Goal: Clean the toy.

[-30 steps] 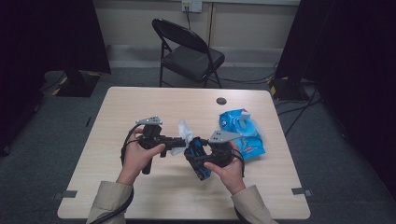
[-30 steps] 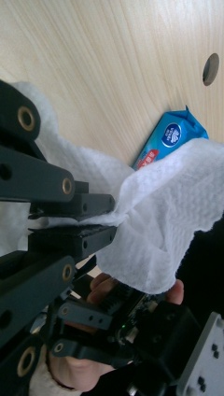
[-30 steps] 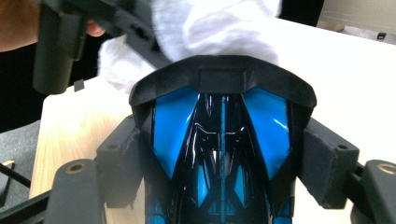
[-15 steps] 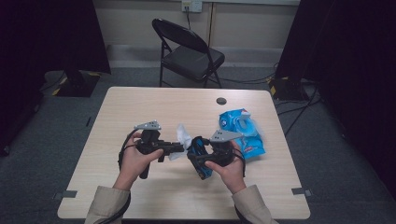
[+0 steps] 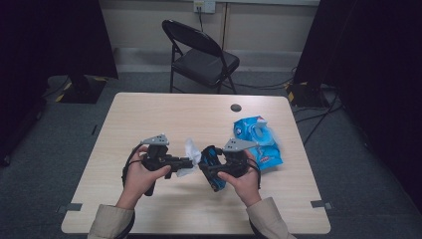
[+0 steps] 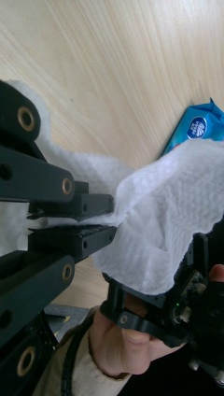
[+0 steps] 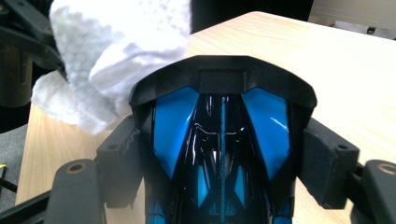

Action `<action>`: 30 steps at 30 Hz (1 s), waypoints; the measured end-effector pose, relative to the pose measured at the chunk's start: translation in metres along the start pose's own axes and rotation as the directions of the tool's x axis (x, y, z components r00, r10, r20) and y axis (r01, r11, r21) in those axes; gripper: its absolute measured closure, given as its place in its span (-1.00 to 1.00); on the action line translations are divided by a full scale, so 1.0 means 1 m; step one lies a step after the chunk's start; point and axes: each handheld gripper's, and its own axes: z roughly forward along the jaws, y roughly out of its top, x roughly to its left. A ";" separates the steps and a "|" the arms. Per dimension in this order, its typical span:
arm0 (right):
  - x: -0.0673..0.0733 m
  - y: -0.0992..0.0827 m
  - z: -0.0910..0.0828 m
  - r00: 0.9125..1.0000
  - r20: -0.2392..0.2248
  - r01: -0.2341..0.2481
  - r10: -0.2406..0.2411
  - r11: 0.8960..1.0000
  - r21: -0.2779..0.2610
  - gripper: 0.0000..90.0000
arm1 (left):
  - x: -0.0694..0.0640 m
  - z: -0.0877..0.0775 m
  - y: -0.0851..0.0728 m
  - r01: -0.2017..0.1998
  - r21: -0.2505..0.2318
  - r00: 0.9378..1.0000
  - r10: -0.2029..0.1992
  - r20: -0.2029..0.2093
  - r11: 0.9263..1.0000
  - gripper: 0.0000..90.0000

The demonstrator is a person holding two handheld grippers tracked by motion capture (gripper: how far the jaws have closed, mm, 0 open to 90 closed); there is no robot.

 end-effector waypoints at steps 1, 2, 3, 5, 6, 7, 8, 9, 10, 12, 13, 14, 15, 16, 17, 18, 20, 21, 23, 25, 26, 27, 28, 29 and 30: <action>0.000 0.000 0.000 1.000 0.002 -0.003 0.003 1.000 -0.005 -0.42 | 0.001 -0.001 -0.001 0.002 -0.002 1.000 -0.002 0.002 1.000 0.88; 0.000 0.000 0.000 1.000 0.000 -0.004 0.004 1.000 -0.003 -0.42 | 0.001 -0.002 -0.001 0.004 -0.004 1.000 -0.004 -0.003 1.000 0.88; 0.000 0.000 0.000 1.000 -0.001 -0.001 0.001 1.000 -0.002 -0.42 | 0.002 -0.004 -0.002 0.006 -0.006 1.000 -0.006 -0.001 1.000 0.88; 0.000 0.000 0.000 1.000 -0.006 -0.001 0.001 1.000 -0.005 -0.42 | 0.004 -0.007 0.000 0.008 -0.014 1.000 -0.008 -0.009 1.000 0.88; 0.000 0.001 0.000 1.000 -0.009 0.001 -0.001 1.000 -0.009 -0.42 | 0.005 -0.010 0.001 0.011 -0.026 1.000 -0.012 -0.012 1.000 0.88; 0.001 0.001 0.000 1.000 -0.009 0.004 -0.004 1.000 -0.009 -0.42 | 0.006 -0.012 0.003 0.011 -0.038 1.000 -0.011 -0.015 0.999 0.88; 0.001 0.002 -0.001 1.000 -0.011 0.006 -0.006 1.000 -0.008 -0.42 | 0.006 -0.015 0.005 0.009 -0.049 1.000 -0.010 -0.020 0.999 0.88; 0.002 0.002 -0.001 1.000 -0.012 0.006 -0.006 1.000 -0.010 -0.42 | 0.006 -0.017 0.008 0.007 -0.056 1.000 -0.008 -0.020 0.998 0.88; 0.002 0.002 -0.001 1.000 -0.011 0.008 -0.008 1.000 -0.011 -0.42 | 0.006 -0.018 0.011 0.007 -0.065 1.000 -0.009 -0.025 0.998 0.88; 0.003 0.002 -0.001 1.000 -0.014 0.011 -0.011 1.000 -0.010 -0.42 | 0.006 -0.021 0.017 -0.001 -0.077 0.999 -0.002 -0.034 0.997 0.88; 0.003 0.002 -0.001 1.000 -0.018 0.011 -0.011 1.000 -0.009 -0.42 | 0.006 -0.021 0.020 -0.003 -0.080 0.999 0.000 -0.037 0.997 0.88; 0.004 0.002 0.000 1.000 -0.020 0.011 -0.012 1.000 -0.009 -0.42 | 0.006 -0.021 0.022 -0.001 -0.085 0.999 -0.003 -0.041 0.996 0.88; 0.004 0.002 0.000 1.000 -0.023 0.015 -0.015 1.000 -0.008 -0.42 | 0.007 -0.020 0.025 0.001 -0.092 0.999 -0.005 -0.043 0.996 0.88; 0.005 0.002 0.000 0.999 -0.026 0.019 -0.019 1.000 -0.005 -0.42 | 0.007 -0.019 0.028 0.003 -0.094 0.999 -0.008 -0.045 0.996 0.88; 0.006 0.002 0.001 0.999 -0.032 0.021 -0.021 1.000 -0.007 -0.42 | 0.008 -0.017 0.030 0.003 -0.090 0.999 -0.007 -0.051 0.996 0.88; 0.008 0.003 0.001 0.999 -0.033 0.026 -0.026 1.000 -0.005 -0.42 | 0.008 -0.015 0.032 0.003 -0.086 0.999 -0.008 -0.053 0.996 0.88; 0.012 0.004 0.002 0.998 -0.043 0.035 -0.035 0.999 -0.005 -0.42 | 0.009 -0.009 0.037 0.001 -0.078 0.998 -0.006 -0.060 0.997 0.88; 0.013 0.005 0.003 0.998 -0.050 0.040 -0.040 0.999 -0.006 -0.42 | 0.010 -0.006 0.038 0.001 -0.075 0.998 -0.006 -0.062 0.997 0.88; 0.017 0.006 0.004 0.997 -0.061 0.049 -0.049 0.999 -0.006 -0.42 | 0.011 0.000 0.041 0.005 -0.066 0.997 -0.009 -0.073 0.998 0.88; 0.019 0.006 0.006 0.996 -0.069 0.054 -0.055 0.999 -0.005 -0.42 | 0.012 0.006 0.043 0.009 -0.059 0.997 -0.013 -0.075 0.998 0.88; 0.021 0.006 0.006 0.996 -0.075 0.058 -0.058 0.998 -0.005 -0.42 | 0.012 0.010 0.043 0.013 -0.057 0.997 -0.017 -0.069 0.998 0.88; 0.022 0.006 0.007 0.995 -0.078 0.060 -0.060 0.998 -0.003 -0.42 | 0.012 0.013 0.043 0.014 -0.051 0.998 -0.018 -0.068 0.999 0.88; 0.023 0.006 0.008 0.995 -0.079 0.063 -0.063 0.998 -0.003 -0.42 | 0.012 0.017 0.043 0.015 -0.048 0.998 -0.019 -0.066 0.999 0.88; 0.023 0.006 0.008 0.994 -0.083 0.066 -0.066 0.998 -0.003 -0.42 | 0.011 0.020 0.042 0.013 -0.037 0.998 -0.015 -0.059 0.999 0.88; 0.024 0.006 0.008 0.995 -0.083 0.064 -0.063 0.998 -0.001 -0.42 | 0.010 0.022 0.041 0.011 -0.030 0.999 -0.012 -0.053 0.999 0.88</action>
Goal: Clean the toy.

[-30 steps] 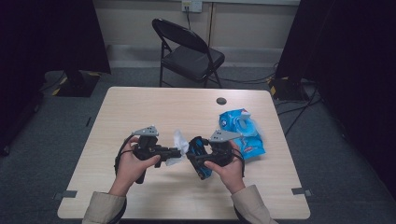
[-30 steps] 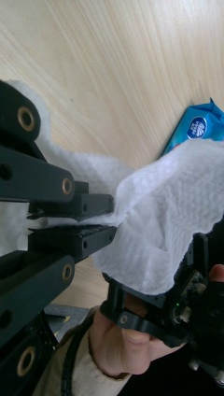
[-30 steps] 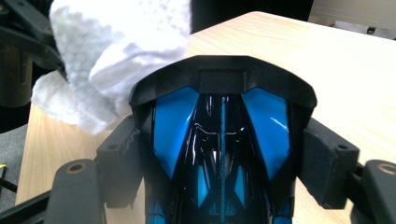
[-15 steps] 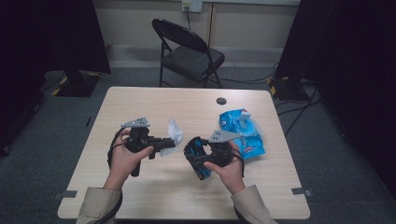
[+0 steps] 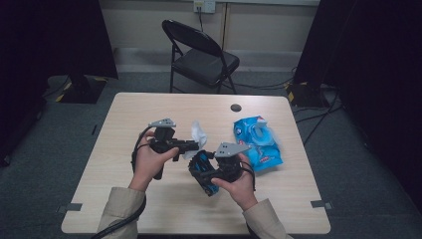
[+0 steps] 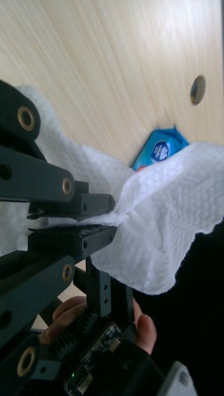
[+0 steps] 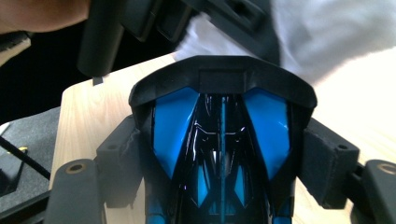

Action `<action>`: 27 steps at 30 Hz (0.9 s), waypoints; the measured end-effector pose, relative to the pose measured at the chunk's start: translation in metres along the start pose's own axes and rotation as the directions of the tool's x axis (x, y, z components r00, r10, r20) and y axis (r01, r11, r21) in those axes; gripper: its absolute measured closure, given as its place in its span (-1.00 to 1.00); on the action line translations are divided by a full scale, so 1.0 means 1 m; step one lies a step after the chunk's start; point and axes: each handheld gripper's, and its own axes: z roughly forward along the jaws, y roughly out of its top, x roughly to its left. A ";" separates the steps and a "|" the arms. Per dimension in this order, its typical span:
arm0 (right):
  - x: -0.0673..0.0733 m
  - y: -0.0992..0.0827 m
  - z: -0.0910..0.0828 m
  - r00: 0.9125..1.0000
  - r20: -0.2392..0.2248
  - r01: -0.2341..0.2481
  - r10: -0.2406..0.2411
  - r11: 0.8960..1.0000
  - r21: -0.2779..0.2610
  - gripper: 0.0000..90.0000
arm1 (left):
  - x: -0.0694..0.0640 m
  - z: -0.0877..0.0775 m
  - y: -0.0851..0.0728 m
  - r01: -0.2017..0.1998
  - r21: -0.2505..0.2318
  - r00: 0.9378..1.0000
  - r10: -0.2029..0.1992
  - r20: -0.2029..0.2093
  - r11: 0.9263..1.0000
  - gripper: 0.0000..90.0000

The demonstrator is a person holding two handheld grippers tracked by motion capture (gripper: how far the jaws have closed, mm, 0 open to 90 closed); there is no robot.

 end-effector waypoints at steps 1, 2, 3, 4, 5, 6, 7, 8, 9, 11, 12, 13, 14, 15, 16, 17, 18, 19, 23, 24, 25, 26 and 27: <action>0.000 0.000 0.000 1.000 0.003 -0.001 0.001 1.000 -0.001 -0.42 | -0.001 0.002 -0.001 -0.002 0.000 1.000 0.002 0.001 1.000 0.88; -0.001 0.000 -0.001 1.000 0.008 -0.001 0.001 1.000 0.001 -0.42 | -0.001 0.002 -0.002 -0.003 -0.007 1.000 0.003 0.000 1.000 0.88; -0.002 -0.001 -0.001 1.000 0.009 -0.002 0.002 1.000 0.001 -0.42 | -0.001 0.002 -0.002 0.001 -0.005 1.000 -0.001 0.003 1.000 0.88; -0.003 -0.001 -0.001 1.000 0.012 -0.006 0.006 1.000 0.001 -0.42 | 0.000 0.001 -0.003 0.001 -0.003 1.000 -0.001 0.005 1.000 0.88; -0.004 -0.002 -0.002 1.000 0.014 -0.007 0.007 1.000 0.004 -0.42 | 0.000 0.000 -0.003 0.003 -0.002 1.000 -0.003 0.006 1.000 0.88; -0.005 -0.002 -0.002 1.000 0.021 -0.011 0.011 1.000 0.003 -0.42 | 0.000 -0.001 -0.004 0.006 -0.004 1.000 -0.006 0.006 1.000 0.88; -0.006 -0.003 -0.003 1.000 0.021 -0.014 0.014 1.000 0.000 -0.42 | 0.001 -0.002 -0.005 0.007 -0.006 1.000 -0.007 0.007 1.000 0.88; -0.006 -0.003 -0.003 1.000 0.020 -0.014 0.014 1.000 0.000 -0.42 | 0.001 -0.003 -0.006 0.006 -0.009 1.000 -0.006 0.008 1.000 0.88; -0.007 -0.003 -0.004 1.000 0.025 -0.015 0.015 1.000 -0.002 -0.42 | 0.001 -0.004 -0.007 0.009 -0.013 1.000 -0.008 0.011 1.000 0.88; -0.007 -0.002 -0.004 1.000 0.026 -0.015 0.015 1.000 -0.001 -0.42 | 0.002 -0.008 -0.009 0.015 -0.015 1.000 -0.015 0.017 1.000 0.88; -0.007 -0.003 -0.004 0.999 0.032 -0.017 0.017 1.000 -0.003 -0.42 | 0.002 -0.009 -0.010 0.016 -0.015 1.000 -0.016 0.019 1.000 0.88; -0.008 -0.003 -0.004 0.999 0.031 -0.018 0.018 1.000 -0.003 -0.42 | 0.002 -0.010 -0.011 0.018 -0.013 1.000 -0.018 0.022 1.000 0.88; -0.009 -0.003 -0.004 0.999 0.030 -0.022 0.022 1.000 -0.003 -0.42 | 0.002 -0.011 -0.012 0.020 -0.011 1.000 -0.020 0.023 1.000 0.88; -0.009 -0.004 -0.005 0.999 0.036 -0.023 0.023 1.000 -0.003 -0.42 | 0.002 -0.013 -0.013 0.020 -0.008 0.999 -0.020 0.025 1.000 0.88; -0.010 -0.004 -0.005 0.999 0.038 -0.021 0.021 1.000 0.000 -0.42 | 0.002 -0.014 -0.014 0.022 -0.005 0.999 -0.021 0.029 1.000 0.88; -0.010 -0.004 -0.005 0.999 0.040 -0.025 0.025 1.000 -0.003 -0.42 | 0.003 -0.015 -0.015 0.019 0.001 0.999 -0.019 0.030 1.000 0.88; -0.011 -0.005 -0.006 0.998 0.046 -0.031 0.031 0.999 -0.006 -0.42 | 0.002 -0.015 -0.017 0.021 0.003 0.999 -0.021 0.032 1.000 0.88; -0.012 -0.004 -0.006 0.998 0.047 -0.030 0.030 1.000 -0.005 -0.42 | 0.002 -0.016 -0.018 0.022 0.005 0.999 -0.022 0.033 1.000 0.88; -0.014 -0.004 -0.010 0.998 0.045 -0.033 0.033 0.999 -0.018 -0.42 | 0.002 -0.017 -0.024 0.016 0.008 0.999 -0.017 0.043 1.000 0.88; -0.015 -0.003 -0.010 0.998 0.047 -0.034 0.035 0.999 -0.015 -0.42 | 0.003 -0.017 -0.025 0.017 0.008 0.999 -0.017 0.043 1.000 0.88; -0.015 -0.003 -0.010 0.998 0.046 -0.034 0.035 0.999 -0.015 -0.42 | 0.003 -0.017 -0.027 0.023 0.005 0.999 -0.024 0.046 1.000 0.88; -0.015 -0.004 -0.010 0.998 0.046 -0.034 0.035 0.999 -0.015 -0.42 | 0.003 -0.018 -0.028 0.017 0.009 0.999 -0.017 0.044 1.000 0.88; -0.015 -0.004 -0.010 0.998 0.046 -0.035 0.035 0.999 -0.013 -0.42 | 0.003 -0.018 -0.029 0.022 0.006 0.999 -0.022 0.044 1.000 0.88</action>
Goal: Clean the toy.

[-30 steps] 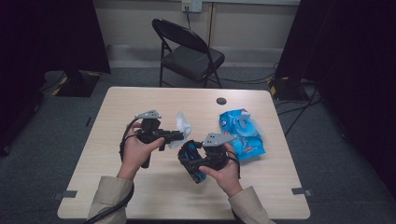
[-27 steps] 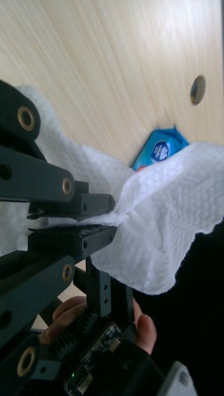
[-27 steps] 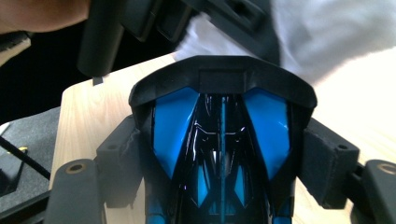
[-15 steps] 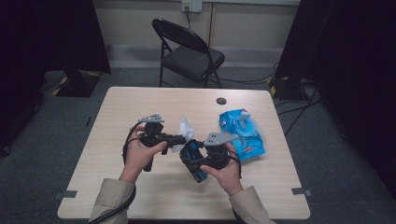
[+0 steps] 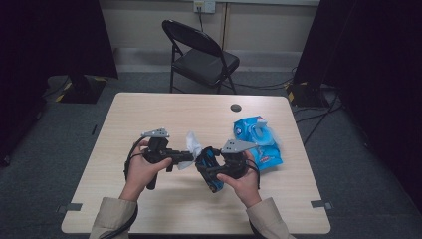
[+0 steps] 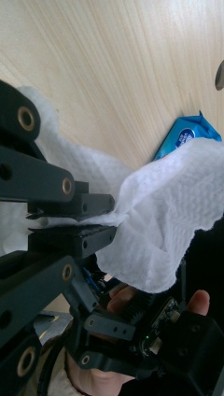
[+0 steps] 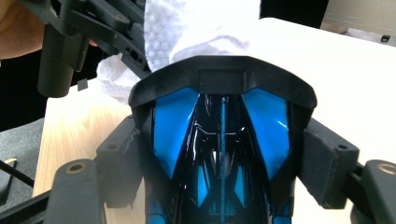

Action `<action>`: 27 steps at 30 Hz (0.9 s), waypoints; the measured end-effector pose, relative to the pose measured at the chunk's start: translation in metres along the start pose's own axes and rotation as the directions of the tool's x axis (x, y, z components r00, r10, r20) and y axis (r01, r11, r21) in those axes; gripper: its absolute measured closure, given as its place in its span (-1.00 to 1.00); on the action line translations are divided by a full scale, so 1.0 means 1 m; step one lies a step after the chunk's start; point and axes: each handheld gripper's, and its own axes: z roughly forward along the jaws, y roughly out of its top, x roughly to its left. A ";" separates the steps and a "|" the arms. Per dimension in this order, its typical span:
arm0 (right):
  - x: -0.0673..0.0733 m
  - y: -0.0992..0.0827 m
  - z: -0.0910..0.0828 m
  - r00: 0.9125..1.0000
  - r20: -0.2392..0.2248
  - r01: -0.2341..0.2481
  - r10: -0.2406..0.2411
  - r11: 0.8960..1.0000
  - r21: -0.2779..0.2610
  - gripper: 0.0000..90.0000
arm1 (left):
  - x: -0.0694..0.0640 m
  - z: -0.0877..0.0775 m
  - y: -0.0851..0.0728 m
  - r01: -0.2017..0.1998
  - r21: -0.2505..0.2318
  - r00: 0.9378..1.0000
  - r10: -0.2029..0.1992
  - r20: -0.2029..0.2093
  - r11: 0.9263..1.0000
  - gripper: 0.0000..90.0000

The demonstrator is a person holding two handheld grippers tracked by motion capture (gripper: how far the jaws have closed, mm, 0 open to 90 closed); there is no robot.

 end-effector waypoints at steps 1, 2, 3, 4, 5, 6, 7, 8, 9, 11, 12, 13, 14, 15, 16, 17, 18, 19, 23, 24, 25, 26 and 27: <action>0.000 0.000 0.000 1.000 -0.001 0.000 0.000 1.000 0.003 -0.42 | 0.000 -0.001 -0.001 -0.002 0.002 1.000 0.002 -0.001 1.000 0.88; 0.000 0.000 0.000 1.000 0.000 -0.001 0.001 1.000 0.000 -0.42 | 0.000 -0.001 -0.002 -0.004 0.007 1.000 0.004 -0.004 1.000 0.88; 0.000 0.000 0.000 1.000 0.001 -0.003 0.003 1.000 0.002 -0.42 | 0.001 -0.002 -0.003 -0.006 0.010 1.000 0.006 -0.007 1.000 0.88; -0.001 0.000 0.000 1.000 0.003 -0.003 0.003 1.000 0.000 -0.42 | 0.001 -0.003 -0.004 -0.005 0.013 1.000 0.005 -0.007 1.000 0.88; -0.001 0.000 0.000 1.000 0.007 -0.009 0.009 1.000 -0.003 -0.42 | 0.001 -0.003 -0.005 -0.005 0.015 1.000 0.005 -0.008 1.000 0.88; -0.002 0.000 0.000 1.000 0.008 -0.008 0.008 1.000 -0.001 -0.42 | 0.001 -0.003 -0.007 -0.006 0.022 1.000 0.007 -0.004 1.000 0.88; -0.002 0.000 -0.001 1.000 0.010 -0.009 0.009 1.000 -0.005 -0.42 | 0.001 -0.004 -0.008 -0.009 0.025 1.000 0.009 -0.004 1.000 0.88; -0.003 0.000 -0.001 1.000 0.011 -0.012 0.012 1.000 -0.006 -0.42 | 0.000 -0.004 -0.009 -0.008 0.029 1.000 0.008 0.000 1.000 0.88; -0.003 0.000 -0.002 1.000 0.011 -0.012 0.012 1.000 -0.006 -0.42 | 0.000 -0.004 -0.010 0.000 0.033 1.000 0.000 0.008 0.999 0.88; -0.004 0.000 -0.003 1.000 0.013 -0.016 0.016 1.000 -0.014 -0.42 | -0.001 -0.004 -0.012 -0.005 0.041 1.000 0.006 -0.004 0.999 0.88; -0.004 0.000 -0.003 1.000 0.012 -0.018 0.018 1.000 -0.012 -0.42 | -0.001 -0.004 -0.013 -0.006 0.043 1.000 0.007 -0.008 0.999 0.88; -0.005 0.000 -0.004 1.000 0.015 -0.018 0.018 1.000 -0.016 -0.42 | 0.000 -0.005 -0.014 -0.006 0.033 1.000 0.006 -0.013 0.999 0.88; -0.005 0.000 -0.004 1.000 0.012 -0.020 0.020 1.000 -0.017 -0.42 | 0.001 -0.005 -0.015 0.000 0.020 1.000 0.000 -0.020 1.000 0.88; -0.005 0.001 -0.005 1.000 0.011 -0.020 0.021 1.000 -0.021 -0.42 | 0.003 -0.006 -0.016 0.003 0.017 1.000 -0.003 -0.025 1.000 0.88; -0.005 0.001 -0.005 1.000 0.013 -0.021 0.021 0.999 -0.025 -0.42 | 0.003 -0.006 -0.017 0.005 0.016 1.000 -0.004 -0.028 1.000 0.88; -0.005 0.002 -0.006 1.000 0.011 -0.020 0.020 0.999 -0.027 -0.42 | 0.003 -0.004 -0.018 0.004 0.029 1.000 -0.003 -0.024 1.000 0.88; -0.004 0.003 -0.006 1.000 0.009 -0.019 0.019 0.999 -0.030 -0.42 | 0.003 -0.002 -0.019 -0.006 0.040 1.000 0.007 -0.023 0.999 0.88; -0.004 0.003 -0.006 1.000 0.006 -0.018 0.018 0.999 -0.034 -0.42 | 0.001 0.001 -0.020 -0.008 0.048 1.000 0.009 -0.021 0.999 0.88; -0.002 0.004 -0.005 1.000 -0.002 -0.017 0.017 0.999 -0.036 -0.42 | -0.004 0.012 -0.023 -0.016 0.061 1.000 0.016 0.004 0.998 0.88; -0.002 0.004 -0.005 1.000 -0.002 -0.019 0.019 0.999 -0.037 -0.42 | -0.005 0.014 -0.024 -0.021 0.062 1.000 0.020 0.011 0.998 0.88; -0.002 0.004 -0.005 1.000 -0.003 -0.022 0.022 0.999 -0.040 -0.42 | -0.005 0.016 -0.025 -0.022 0.064 1.000 0.021 0.015 0.998 0.88; -0.002 0.004 -0.004 1.000 -0.006 -0.026 0.026 0.999 -0.038 -0.42 | -0.006 0.018 -0.026 -0.029 0.066 0.999 0.028 0.018 0.997 0.88; -0.002 0.003 -0.004 1.000 -0.002 -0.027 0.027 0.999 -0.038 -0.42 | -0.006 0.020 -0.027 -0.029 0.069 0.999 0.028 0.018 0.997 0.88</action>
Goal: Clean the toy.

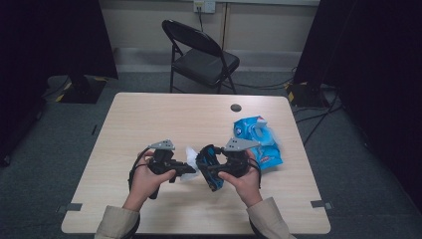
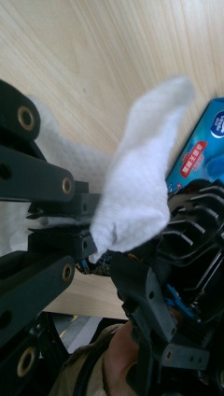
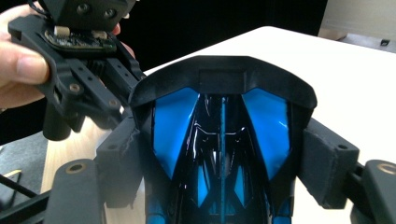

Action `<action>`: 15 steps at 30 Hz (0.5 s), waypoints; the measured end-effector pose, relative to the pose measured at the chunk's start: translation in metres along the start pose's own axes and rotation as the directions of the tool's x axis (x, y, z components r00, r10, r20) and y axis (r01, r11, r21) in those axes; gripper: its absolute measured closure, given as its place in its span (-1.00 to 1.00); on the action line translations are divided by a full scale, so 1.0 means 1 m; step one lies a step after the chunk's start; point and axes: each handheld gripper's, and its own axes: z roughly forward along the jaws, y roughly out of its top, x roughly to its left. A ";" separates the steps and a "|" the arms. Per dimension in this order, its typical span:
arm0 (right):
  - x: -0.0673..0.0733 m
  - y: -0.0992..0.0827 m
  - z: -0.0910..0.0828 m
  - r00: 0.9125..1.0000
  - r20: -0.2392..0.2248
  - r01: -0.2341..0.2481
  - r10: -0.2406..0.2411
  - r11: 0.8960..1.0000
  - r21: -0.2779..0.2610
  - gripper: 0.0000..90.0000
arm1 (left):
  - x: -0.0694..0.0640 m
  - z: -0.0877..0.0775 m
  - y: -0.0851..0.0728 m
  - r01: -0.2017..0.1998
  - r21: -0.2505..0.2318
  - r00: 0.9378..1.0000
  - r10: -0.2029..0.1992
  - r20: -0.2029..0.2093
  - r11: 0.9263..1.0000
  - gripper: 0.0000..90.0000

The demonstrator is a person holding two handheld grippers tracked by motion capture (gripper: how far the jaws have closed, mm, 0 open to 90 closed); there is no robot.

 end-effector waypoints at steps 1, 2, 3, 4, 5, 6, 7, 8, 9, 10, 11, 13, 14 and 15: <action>0.000 0.000 0.000 1.000 0.000 0.001 -0.001 1.000 0.002 -0.42 | 0.000 0.002 -0.001 -0.001 0.004 1.000 0.001 -0.001 1.000 0.88; 0.000 -0.001 0.000 1.000 -0.002 -0.001 0.001 1.000 0.004 -0.42 | 0.000 0.003 -0.002 -0.005 0.006 1.000 0.005 -0.003 1.000 0.88; 0.000 -0.001 0.001 1.000 0.002 -0.002 0.002 1.000 0.004 -0.42 | 0.000 0.005 -0.003 -0.007 0.010 1.000 0.007 -0.003 1.000 0.88; -0.001 -0.001 0.001 1.000 0.000 -0.001 0.001 1.000 0.006 -0.42 | -0.001 0.006 -0.004 -0.011 0.019 1.000 0.011 -0.003 1.000 0.88; 0.000 -0.001 0.001 1.000 0.000 -0.002 0.002 1.000 0.004 -0.42 | -0.001 0.008 -0.004 -0.017 0.028 1.000 0.017 -0.006 0.999 0.88; 0.000 -0.001 0.001 1.000 0.001 -0.003 0.003 1.000 0.001 -0.42 | -0.002 0.010 -0.006 -0.020 0.034 1.000 0.021 -0.005 0.999 0.88; 0.000 -0.001 0.001 1.000 -0.003 -0.003 0.003 1.000 0.001 -0.42 | -0.002 0.012 -0.007 -0.022 0.039 1.000 0.022 -0.005 0.999 0.88; 0.000 0.000 0.002 1.000 -0.005 -0.003 0.003 1.000 -0.001 -0.42 | -0.003 0.014 -0.008 -0.025 0.040 1.000 0.025 -0.007 0.999 0.88; 0.001 0.000 0.002 1.000 -0.004 -0.003 0.003 1.000 -0.002 -0.42 | -0.003 0.016 -0.009 -0.026 0.044 1.000 0.026 -0.006 0.999 0.88; 0.001 0.000 0.002 1.000 -0.007 -0.003 0.003 1.000 0.001 -0.42 | -0.004 0.018 -0.010 -0.029 0.048 1.000 0.029 -0.006 0.998 0.88; 0.002 0.000 0.003 1.000 -0.004 -0.003 0.003 1.000 -0.001 -0.42 | -0.004 0.020 -0.012 -0.036 0.052 0.999 0.036 -0.007 0.998 0.87; 0.002 0.000 0.004 1.000 -0.005 -0.002 0.002 1.000 0.006 -0.42 | -0.004 0.024 -0.015 -0.038 0.057 0.999 0.039 -0.009 0.998 0.87; 0.002 -0.001 0.004 1.000 -0.003 -0.003 0.003 1.000 0.006 -0.42 | -0.005 0.025 -0.016 -0.039 0.055 0.999 0.039 -0.010 0.998 0.87; 0.001 -0.001 0.004 1.000 -0.005 -0.006 0.006 1.000 0.009 -0.42 | -0.005 0.027 -0.017 -0.041 0.056 0.999 0.042 -0.013 0.998 0.87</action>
